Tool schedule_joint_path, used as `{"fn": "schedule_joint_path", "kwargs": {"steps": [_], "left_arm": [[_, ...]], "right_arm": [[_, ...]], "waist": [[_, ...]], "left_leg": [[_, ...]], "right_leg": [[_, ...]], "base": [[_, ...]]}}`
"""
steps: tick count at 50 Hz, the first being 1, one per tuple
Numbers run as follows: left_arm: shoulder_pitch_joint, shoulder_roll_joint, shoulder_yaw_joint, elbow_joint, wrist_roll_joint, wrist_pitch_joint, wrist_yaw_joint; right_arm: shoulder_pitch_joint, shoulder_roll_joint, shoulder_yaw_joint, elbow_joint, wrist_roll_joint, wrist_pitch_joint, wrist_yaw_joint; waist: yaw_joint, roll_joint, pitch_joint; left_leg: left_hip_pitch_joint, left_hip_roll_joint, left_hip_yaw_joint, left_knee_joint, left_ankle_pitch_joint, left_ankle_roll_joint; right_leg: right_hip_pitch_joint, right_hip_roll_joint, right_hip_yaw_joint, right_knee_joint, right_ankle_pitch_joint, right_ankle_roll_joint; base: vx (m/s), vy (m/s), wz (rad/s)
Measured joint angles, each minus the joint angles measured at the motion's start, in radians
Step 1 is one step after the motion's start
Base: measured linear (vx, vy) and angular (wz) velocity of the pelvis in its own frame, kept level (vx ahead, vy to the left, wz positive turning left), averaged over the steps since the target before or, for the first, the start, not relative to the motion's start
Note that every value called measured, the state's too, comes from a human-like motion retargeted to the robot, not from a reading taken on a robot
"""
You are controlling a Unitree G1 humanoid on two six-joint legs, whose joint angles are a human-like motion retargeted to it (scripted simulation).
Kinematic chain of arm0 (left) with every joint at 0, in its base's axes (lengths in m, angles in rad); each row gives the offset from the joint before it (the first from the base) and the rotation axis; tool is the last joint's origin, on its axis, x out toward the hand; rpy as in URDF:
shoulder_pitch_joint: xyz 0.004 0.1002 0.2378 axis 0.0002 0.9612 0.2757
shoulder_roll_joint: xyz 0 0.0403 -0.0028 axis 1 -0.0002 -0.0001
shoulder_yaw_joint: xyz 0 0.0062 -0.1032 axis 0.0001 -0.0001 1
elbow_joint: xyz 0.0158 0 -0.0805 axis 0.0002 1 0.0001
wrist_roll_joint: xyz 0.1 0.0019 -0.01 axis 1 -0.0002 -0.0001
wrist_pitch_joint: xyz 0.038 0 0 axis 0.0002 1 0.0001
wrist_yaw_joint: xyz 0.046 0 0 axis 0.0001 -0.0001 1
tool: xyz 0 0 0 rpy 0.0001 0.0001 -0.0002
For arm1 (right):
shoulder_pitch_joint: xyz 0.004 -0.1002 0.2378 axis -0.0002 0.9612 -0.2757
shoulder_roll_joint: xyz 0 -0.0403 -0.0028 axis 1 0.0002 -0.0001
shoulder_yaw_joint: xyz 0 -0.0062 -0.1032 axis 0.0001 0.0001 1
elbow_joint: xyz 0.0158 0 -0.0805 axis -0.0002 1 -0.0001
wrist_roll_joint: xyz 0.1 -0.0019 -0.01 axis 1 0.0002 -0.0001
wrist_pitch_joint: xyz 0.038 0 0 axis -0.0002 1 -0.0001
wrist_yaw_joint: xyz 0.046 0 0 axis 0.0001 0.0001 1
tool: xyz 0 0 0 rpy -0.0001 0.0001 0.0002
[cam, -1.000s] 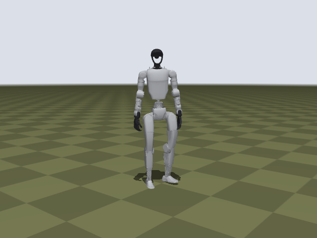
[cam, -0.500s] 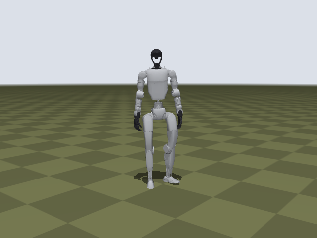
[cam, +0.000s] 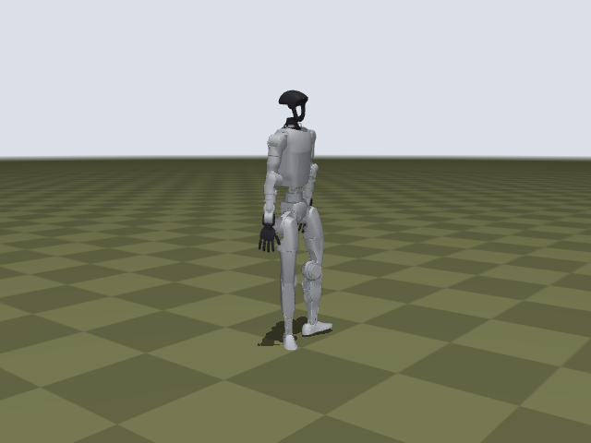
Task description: In place motions
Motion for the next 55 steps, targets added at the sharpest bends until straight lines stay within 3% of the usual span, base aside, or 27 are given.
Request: {"fn": "schedule_joint_path", "kwargs": {"steps": [3, 5, 7, 12, 23, 25, 30, 32, 34, 36, 38, 42, 45, 47, 48, 50, 55], "left_arm": [[0.01, 0.001, 0.018, 0.004, 0.0, 0.0, 0.003], [0.016, 0.0, 0.031, 0.009, -0.003, 0.001, 0.007], [0.024, -0.003, 0.041, 0.015, -0.007, 0.001, 0.01], [0.017, -0.01, 0.055, 0.022, -0.006, 0.01, 0.001], [-0.025, 0.016, -0.012, -0.045, 0.025, -0.011, 0.008], [-0.029, 0.014, -0.017, -0.05, 0.027, -0.013, 0.004], [-0.051, -0.002, -0.035, -0.049, 0.013, -0.026, 0.002], [-0.068, -0.001, -0.04, -0.049, 0.012, -0.025, -0.006], [-0.078, 0.007, -0.042, -0.051, 0.017, -0.024, -0.006], [-0.081, 0.015, -0.042, -0.053, 0.018, -0.026, 0.001], [-0.08, 0.023, -0.042, -0.054, 0.013, -0.03, 0.005], [-0.089, 0.046, -0.04, -0.043, 0.011, -0.022, -0.002], [-0.091, 0.052, -0.032, -0.039, 0.0, -0.021, 0.002], [-0.091, 0.051, -0.023, -0.041, -0.024, -0.022, 0.0], [-0.089, 0.05, -0.02, -0.043, -0.035, -0.021, -0.003], [-0.084, 0.045, -0.022, -0.049, -0.04, -0.018, -0.01], [-0.063, 0.005, -0.026, -0.06, -0.057, -0.067, 0.065]], "right_arm": [[-0.006, 0.009, 0.0, 0.002, -0.003, 0.001, -0.003], [-0.01, 0.02, 0.0, -0.001, -0.005, -0.001, 0.003], [-0.01, 0.032, 0.001, -0.007, -0.004, -0.006, 0.01], [-0.017, 0.051, 0.035, -0.024, 0.002, -0.008, 0.039], [-0.02, 0.078, 0.074, -0.048, -0.04, -0.03, 0.054], [-0.014, 0.072, 0.07, -0.045, -0.046, -0.033, 0.047], [0.007, 0.05, 0.045, -0.032, -0.003, -0.046, -0.028], [0.004, 0.045, 0.039, -0.028, 0.026, -0.046, -0.043], [-0.004, 0.048, 0.036, -0.023, 0.043, -0.042, -0.046], [-0.01, 0.058, 0.038, -0.024, 0.053, -0.039, -0.047], [-0.011, 0.067, 0.047, -0.036, 0.053, -0.041, -0.045], [-0.006, 0.082, 0.079, -0.067, 0.023, -0.046, -0.031], [-0.006, 0.089, 0.102, -0.068, -0.016, -0.038, -0.018], [-0.009, 0.093, 0.111, -0.064, -0.039, -0.031, -0.009], [-0.008, 0.096, 0.113, -0.062, -0.048, -0.028, -0.005], [-0.002, 0.099, 0.102, -0.056, -0.06, -0.023, 0.005], [0.009, 0.102, 0.065, -0.05, -0.053, -0.014, 0.016]], "waist": [[0.011, -0.001, -0.014], [0.019, 0.015, -0.025], [0.032, 0.033, -0.04], [0.069, 0.037, -0.059], [0.135, 0.009, -0.053], [0.133, 0.017, -0.061], [0.108, 0.104, -0.047], [0.086, 0.137, -0.012], [0.058, 0.133, 0.008], [0.027, 0.121, 0.016], [0.004, 0.112, 0.02], [-0.037, 0.072, 0.034], [-0.048, 0.028, 0.045], [-0.047, 0.0, 0.055], [-0.04, -0.005, 0.057], [-0.026, -0.014, 0.057], [0.02, -0.015, 0.035]], "left_leg": [[0.031, 0.001, -0.043, 0.027, 0.059, 0.001], [0.044, -0.002, -0.084, 0.017, 0.12, -0.04], [0.054, -0.03, -0.101, -0.046, 0.047, -0.072], [0.029, -0.108, -0.188, -0.15, 0.044, -0.014], [0.023, -0.163, -0.343, -0.127, -0.037, 0.034], [0.021, -0.167, -0.364, -0.127, -0.047, 0.04], [0.034, -0.109, -0.438, -0.116, -0.068, 0.054], [0.052, -0.083, -0.477, -0.107, -0.075, 0.059], [0.056, -0.094, -0.511, -0.11, -0.074, 0.068], [0.042, -0.108, -0.557, -0.112, -0.068, 0.077], [0.023, -0.115, -0.599, -0.107, -0.064, 0.082], [0.007, -0.154, -0.681, -0.105, -0.056, 0.087], [0.013, -0.199, -0.733, -0.109, -0.053, 0.091], [0.024, -0.227, -0.761, -0.11, -0.055, 0.091], [0.03, -0.23, -0.771, -0.111, -0.056, 0.089], [0.036, -0.238, -0.802, -0.107, -0.055, 0.086], [0.027, -0.236, -0.848, -0.096, -0.057, 0.081]], "right_leg": [[0.005, -0.002, -0.02, 0.009, -0.014, 0.013], [0.01, 0.017, -0.044, 0.012, -0.022, 0.021], [0.015, 0.036, -0.059, 0.017, -0.029, 0.03], [0.032, 0.028, -0.091, 0.029, -0.025, 0.052], [0.123, -0.034, -0.207, 0.089, 0.042, 0.075], [0.135, -0.043, -0.23, 0.109, 0.073, 0.068], [0.146, -0.077, -0.206, 0.304, 0.204, -0.056], [0.119, -0.114, -0.114, 0.458, 0.184, -0.103], [0.027, -0.15, 0.072, 0.599, 0.14, -0.052], [-0.076, -0.115, 0.287, 0.658, 0.102, 0.01], [-0.12, -0.062, 0.401, 0.623, 0.079, 0.048], [-0.146, -0.007, 0.506, 0.456, 0.027, 0.069], [-0.172, 0.036, 0.685, 0.304, 0.001, 0.089], [-0.176, 0.066, 0.81, 0.213, 0.035, 0.078], [-0.171, 0.099, 0.9, 0.194, 0.032, 0.042], [-0.155, 0.057, 0.718, 0.189, 0.032, 0.04], [-0.091, 0.06, 0.667, 0.112, 0.038, 0.036]], "base": [[0.12, 0.12, 1.25], [0.19, 0.17, 1.01], [0.24, 0.15, 0.74], [0.27, 0.18, 0.45], [0.28, 0.18, 0.5], [0.33, 0.25, 0.73], [0.31, 0.22, 1.01], [0.15, 0.09, 1.13], [0.2, 0.04, 1.23], [0.06, -0.06, 1.21], [0.05, -0.13, 1.03], [0.08, -0.14, 1.07], [0.09, -0.19, 0.97], [0.02, -0.13, 0.77], [0.06, -0.14, 0.66], [0.1, -0.13, 0.81], [0.06, -0.13, 0.51]]}}
